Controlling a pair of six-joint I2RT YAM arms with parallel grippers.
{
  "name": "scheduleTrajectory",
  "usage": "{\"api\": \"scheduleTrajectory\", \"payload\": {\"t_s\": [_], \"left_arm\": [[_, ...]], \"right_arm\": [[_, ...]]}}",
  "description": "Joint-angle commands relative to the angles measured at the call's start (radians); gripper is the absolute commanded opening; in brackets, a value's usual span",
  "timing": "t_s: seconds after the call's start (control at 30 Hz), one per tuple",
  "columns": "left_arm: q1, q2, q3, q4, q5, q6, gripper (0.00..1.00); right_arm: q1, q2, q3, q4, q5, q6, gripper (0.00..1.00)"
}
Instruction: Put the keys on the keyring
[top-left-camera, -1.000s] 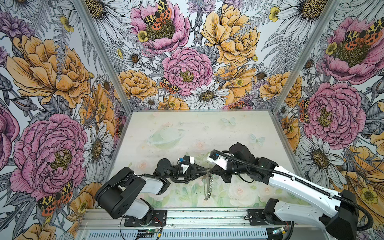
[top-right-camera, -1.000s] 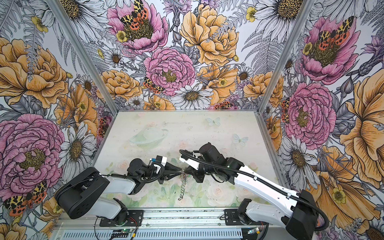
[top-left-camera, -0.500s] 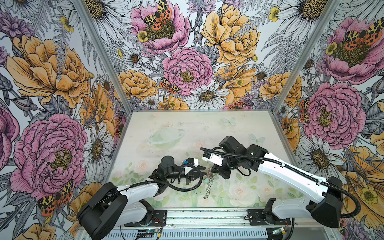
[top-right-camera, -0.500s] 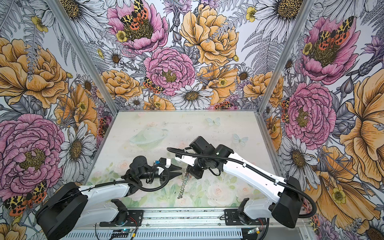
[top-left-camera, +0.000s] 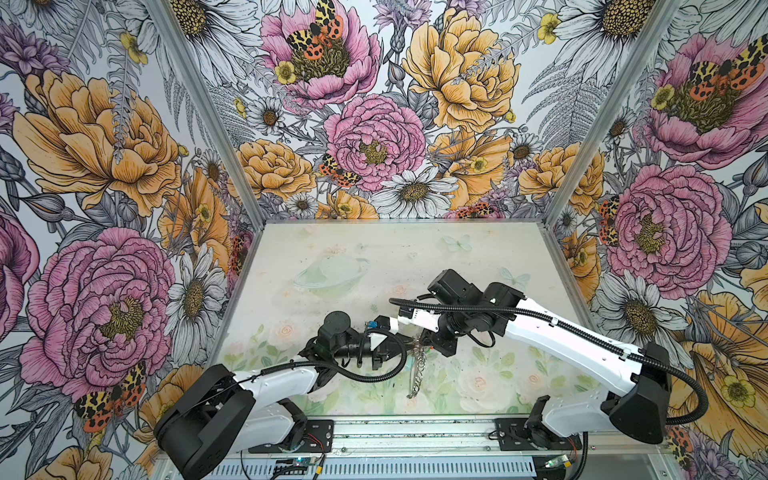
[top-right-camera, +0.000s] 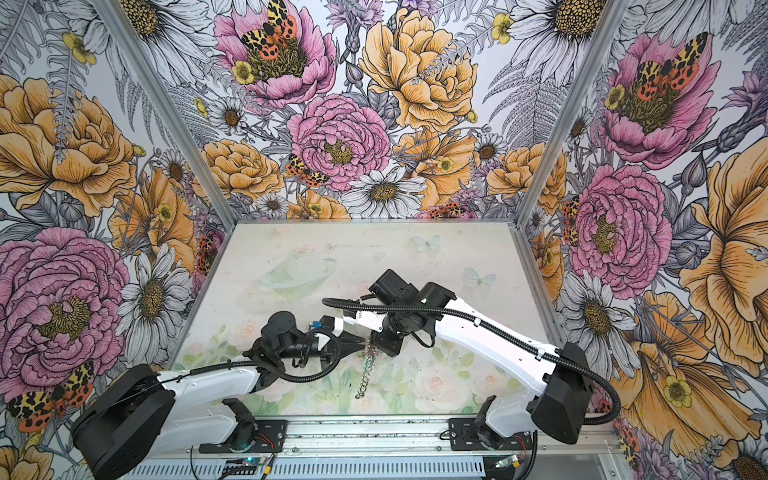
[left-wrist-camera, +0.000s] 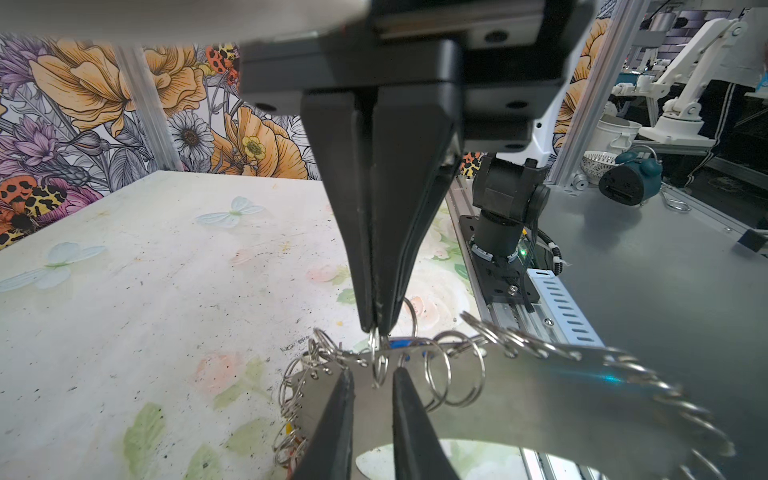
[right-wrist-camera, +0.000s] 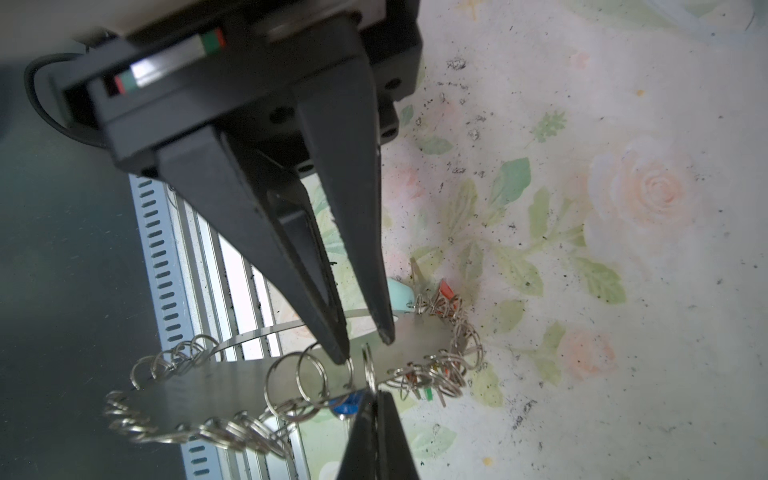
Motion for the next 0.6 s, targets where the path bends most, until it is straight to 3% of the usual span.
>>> {"api": "scheduleTrajectory", "payload": {"t_s": [0.0, 0.17, 0.57], "left_arm": [[-0.011, 0.018, 0.029, -0.005, 0.024, -0.005, 0.14], [-0.01, 0.024, 0.038, -0.005, 0.026, -0.011, 0.09], [-0.012, 0.035, 0.037, -0.003, 0.016, -0.016, 0.09]], "right_arm": [[0.007, 0.005, 0.048, 0.037, -0.027, -0.018, 0.0], [0.007, 0.007, 0.049, 0.051, -0.045, -0.011, 0.0], [0.006, 0.008, 0.038, 0.089, -0.074, 0.004, 0.0]]}}
